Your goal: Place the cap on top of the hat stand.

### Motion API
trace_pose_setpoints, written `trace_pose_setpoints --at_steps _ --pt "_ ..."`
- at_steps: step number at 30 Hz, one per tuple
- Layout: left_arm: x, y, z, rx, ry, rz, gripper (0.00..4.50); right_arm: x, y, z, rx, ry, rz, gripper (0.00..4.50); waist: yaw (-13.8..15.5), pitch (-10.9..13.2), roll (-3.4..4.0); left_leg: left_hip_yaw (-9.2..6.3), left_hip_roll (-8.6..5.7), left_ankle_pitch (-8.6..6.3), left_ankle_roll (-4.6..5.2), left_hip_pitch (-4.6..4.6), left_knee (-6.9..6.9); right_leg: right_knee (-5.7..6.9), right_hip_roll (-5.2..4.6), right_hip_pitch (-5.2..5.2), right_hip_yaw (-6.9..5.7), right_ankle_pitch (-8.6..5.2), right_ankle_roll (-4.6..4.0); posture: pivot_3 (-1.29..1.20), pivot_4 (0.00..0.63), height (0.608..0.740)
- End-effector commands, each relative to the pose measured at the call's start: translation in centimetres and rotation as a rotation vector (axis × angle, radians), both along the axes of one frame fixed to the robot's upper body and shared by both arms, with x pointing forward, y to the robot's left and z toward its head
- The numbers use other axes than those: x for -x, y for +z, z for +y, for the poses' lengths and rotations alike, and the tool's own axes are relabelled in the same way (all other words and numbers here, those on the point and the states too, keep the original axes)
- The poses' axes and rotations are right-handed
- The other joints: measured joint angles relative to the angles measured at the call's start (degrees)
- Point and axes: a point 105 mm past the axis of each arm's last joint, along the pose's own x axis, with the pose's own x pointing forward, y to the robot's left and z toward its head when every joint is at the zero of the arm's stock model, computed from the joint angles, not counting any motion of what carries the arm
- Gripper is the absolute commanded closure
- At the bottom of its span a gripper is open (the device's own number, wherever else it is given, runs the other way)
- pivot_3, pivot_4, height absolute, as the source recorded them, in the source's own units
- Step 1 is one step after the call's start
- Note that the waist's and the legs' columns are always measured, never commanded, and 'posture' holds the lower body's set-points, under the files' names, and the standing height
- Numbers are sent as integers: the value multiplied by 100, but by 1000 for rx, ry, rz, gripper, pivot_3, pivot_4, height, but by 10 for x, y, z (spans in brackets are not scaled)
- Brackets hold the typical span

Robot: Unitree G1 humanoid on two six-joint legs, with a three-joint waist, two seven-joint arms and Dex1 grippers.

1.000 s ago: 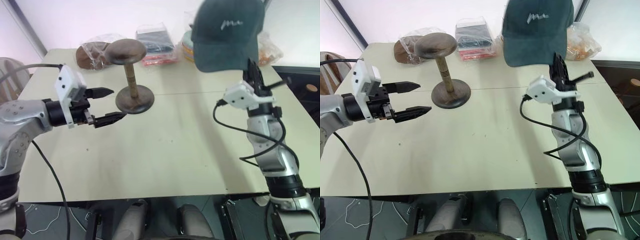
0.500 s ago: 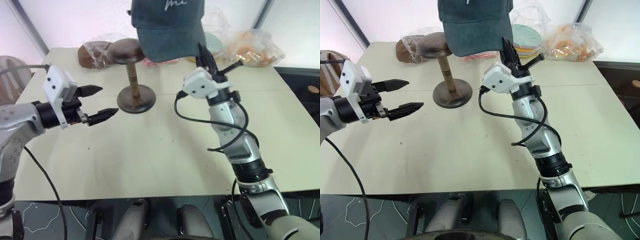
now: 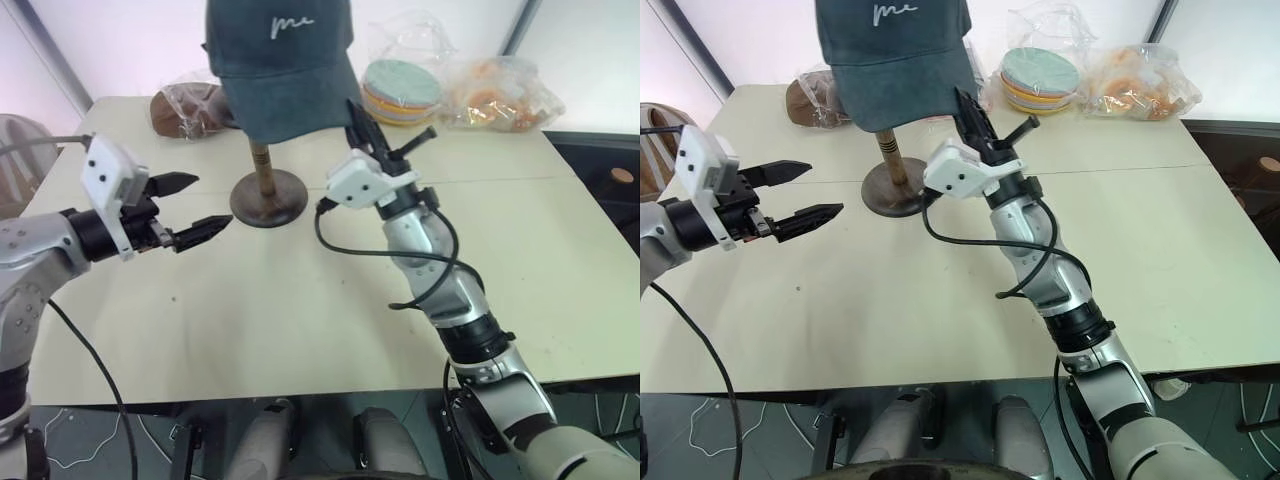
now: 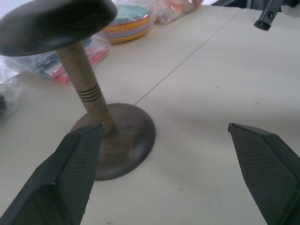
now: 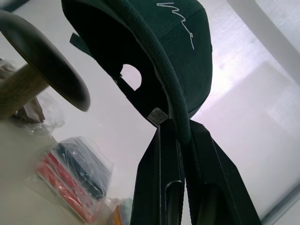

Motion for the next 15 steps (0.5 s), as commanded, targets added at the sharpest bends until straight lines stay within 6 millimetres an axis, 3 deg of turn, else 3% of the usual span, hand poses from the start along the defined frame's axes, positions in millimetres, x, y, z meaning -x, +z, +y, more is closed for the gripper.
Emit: trace_pose_setpoints --at_steps 1,15 --pt "2 8 12 -6 55 -44 0 5 13 18 -16 49 -61 4434 1 0 0 0 0 0 0 0 0 0 0 0 1 0 0 0 150 740" --pt "12 5 20 -27 118 -35 0 -22 -14 42 -30 -55 37 4434 1 1 -1 -2 0 10 -17 0 -4 1 2 -4 2 1 -1 0 150 740"
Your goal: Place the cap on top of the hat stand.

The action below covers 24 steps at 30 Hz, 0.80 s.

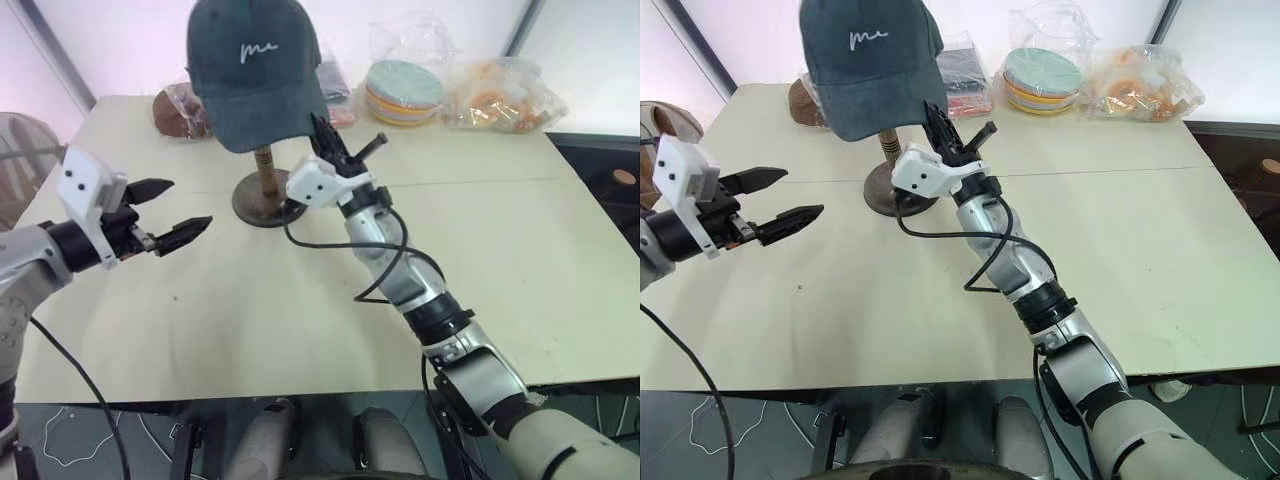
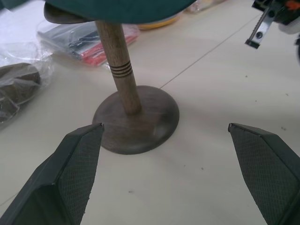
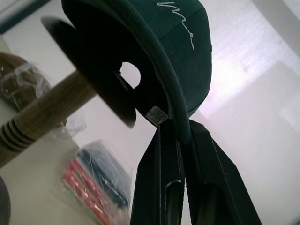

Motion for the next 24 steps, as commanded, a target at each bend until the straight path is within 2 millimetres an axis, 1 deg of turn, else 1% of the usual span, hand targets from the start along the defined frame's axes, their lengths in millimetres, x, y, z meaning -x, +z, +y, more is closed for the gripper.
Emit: trace_pose_setpoints --at_steps 1,5,12,15,19,24 --pt "5 12 0 -21 6 -43 0 10 9 13 -36 -6 -39 4434 -2 0 0 0 0 1 -1 0 -3 1 0 -2 0 0 0 0 150 740" --pt "4 12 -2 -26 -3 -31 0 13 -1 20 -44 -30 -4 4434 -2 0 0 -1 3 2 -4 0 -6 2 5 -3 1 0 -1 0 150 740" --pt "7 10 -4 -29 -7 -14 0 21 -3 34 -59 -38 -3 4434 0 0 0 -4 3 4 -8 1 -6 2 17 -3 0 1 -4 0 150 740" --pt "6 10 -4 -26 -6 -14 0 26 -6 39 -53 -11 1 4434 -2 0 0 -4 5 4 -9 1 -8 2 17 -4 1 1 -4 0 150 740" --pt "6 10 -5 -23 -6 -15 0 34 -16 43 -27 40 32 4434 -8 0 0 -4 8 5 -10 1 -10 2 17 -5 2 2 -5 0 150 740" --pt "4 10 -6 -17 -9 -19 0 40 -24 49 7 90 57 4434 -93 -1 -1 -4 16 7 -14 2 -19 2 22 -7 3 5 -11 0 150 740"
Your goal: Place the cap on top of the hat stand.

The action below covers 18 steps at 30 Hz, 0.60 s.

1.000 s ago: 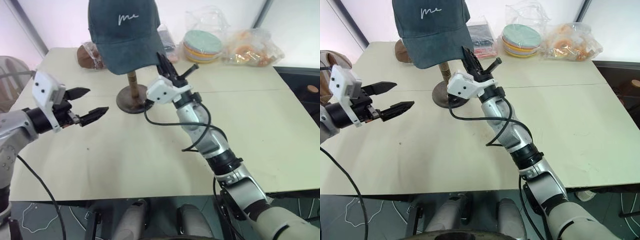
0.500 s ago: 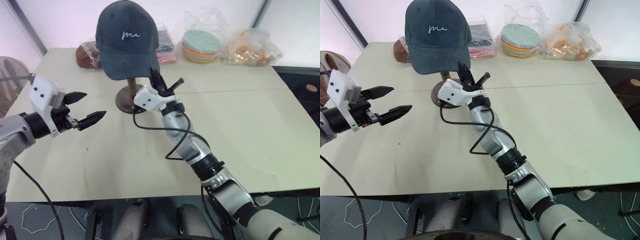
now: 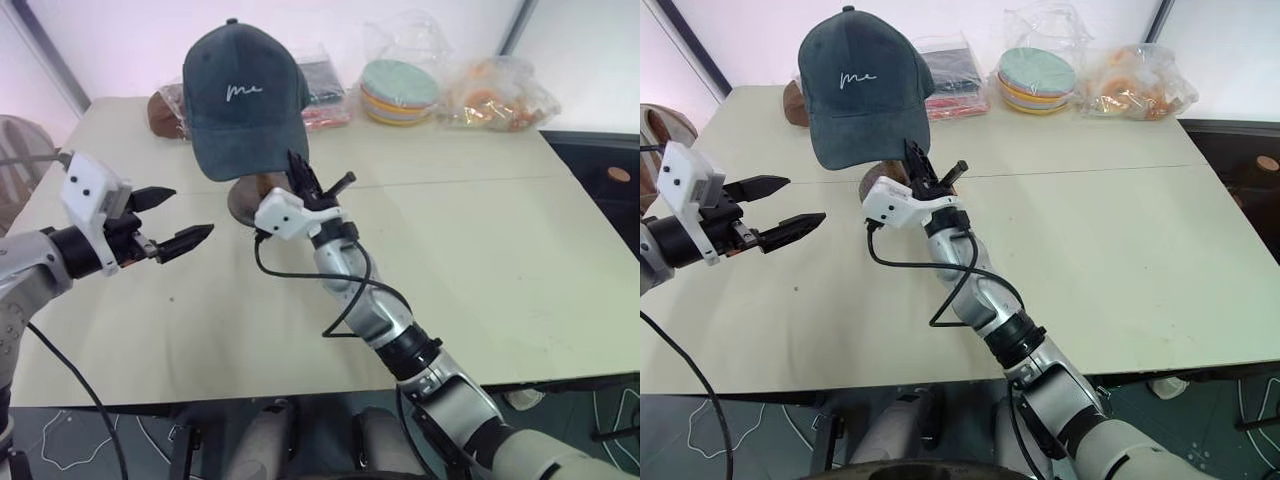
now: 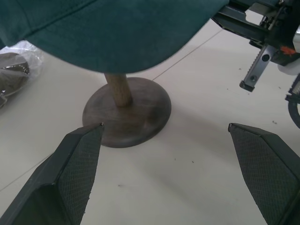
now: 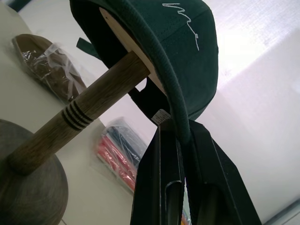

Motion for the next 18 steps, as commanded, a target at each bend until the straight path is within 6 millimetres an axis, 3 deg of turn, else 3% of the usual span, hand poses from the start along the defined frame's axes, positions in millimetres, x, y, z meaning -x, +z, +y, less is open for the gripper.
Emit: trace_pose_setpoints --at_steps 1,7,18 --pt "2 12 -4 -13 -11 -59 0 14 9 14 5 85 -28 4434 -53 0 -1 0 0 1 -1 0 -3 0 0 0 0 0 -1 0 150 740" --pt "0 13 -5 -7 -17 -65 0 17 -8 23 67 140 34 4434 -83 -1 -1 1 10 9 -14 2 -25 0 6 -9 3 -1 -10 0 150 740" --pt "1 13 -6 -10 -26 -67 0 17 -14 23 99 157 55 4434 -81 -1 -2 1 22 12 -20 5 -32 0 16 -10 3 2 -22 0 150 740"
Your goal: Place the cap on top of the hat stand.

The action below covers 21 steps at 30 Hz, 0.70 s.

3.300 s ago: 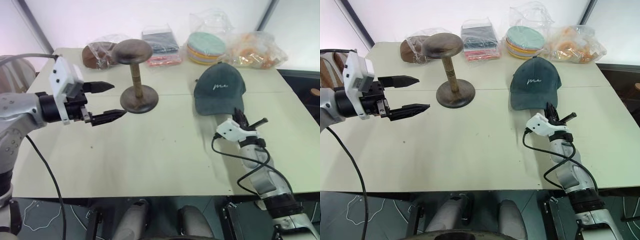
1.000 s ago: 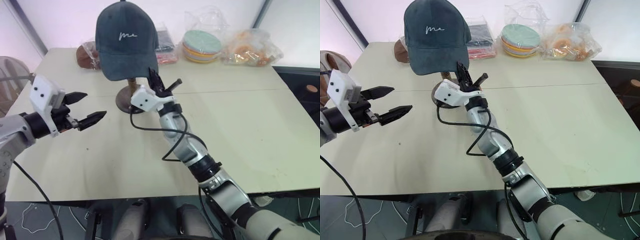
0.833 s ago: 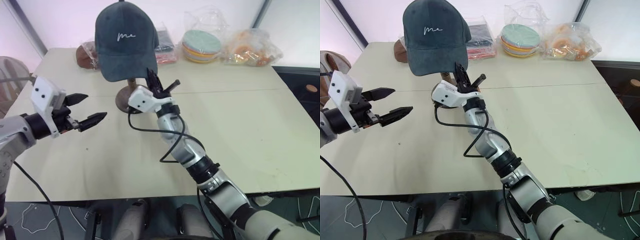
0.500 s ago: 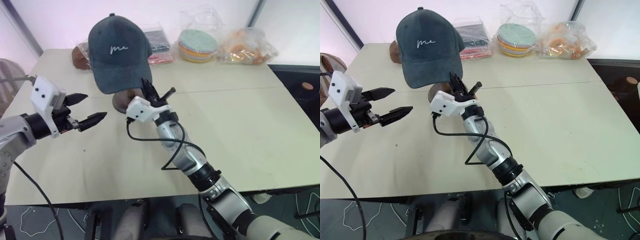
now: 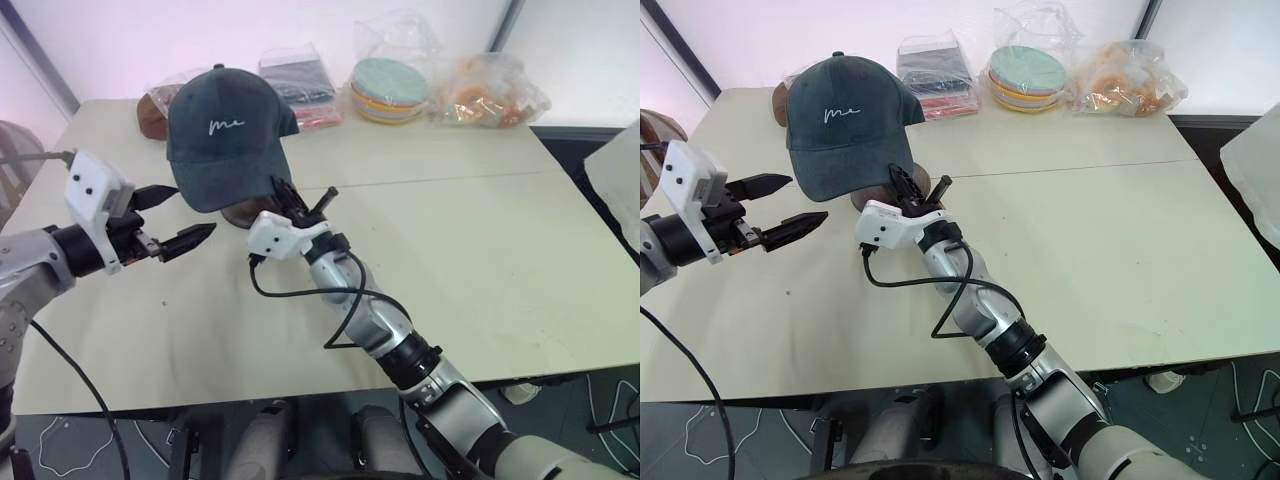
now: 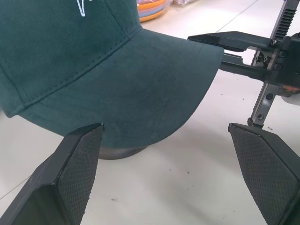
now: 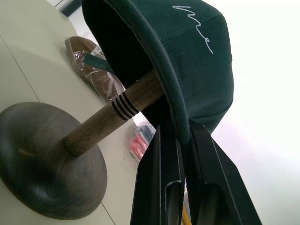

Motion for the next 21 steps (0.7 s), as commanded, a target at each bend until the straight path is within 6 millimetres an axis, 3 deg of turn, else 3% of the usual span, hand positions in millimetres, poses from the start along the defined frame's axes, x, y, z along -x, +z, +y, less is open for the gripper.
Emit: trace_pose_setpoints --at_steps 1,3,6,13,18,21 --pt "2 12 -3 -10 -16 -59 0 9 7 8 1 57 -19 4434 1 0 0 0 0 0 0 0 0 0 0 0 0 0 0 0 150 740" --pt "2 11 -3 -12 -17 -57 0 9 8 7 0 59 -19 4434 1 0 0 0 0 0 0 0 0 0 0 0 0 0 0 0 150 740" --pt "1 12 -3 -14 -19 -59 0 9 7 6 2 57 -15 3490 9 0 0 0 1 1 -1 0 0 0 1 0 0 0 -1 0 150 740" --pt "0 13 -4 -16 -29 -60 0 8 -7 1 65 58 50 20 26 -3 -5 0 1 2 -2 0 0 -1 0 2 -4 0 -1 0 150 740" --pt "-1 14 -4 -20 -35 -61 0 13 -40 -14 200 125 270 20 32 -3 -6 -1 1 1 -1 0 0 -2 0 3 -5 0 -1 0 150 740" --pt "-1 15 -4 -23 -38 -63 0 14 -44 -25 244 139 352 20 26 -2 -5 -1 1 -5 9 -1 0 -1 0 3 -6 0 -1 0 150 740"
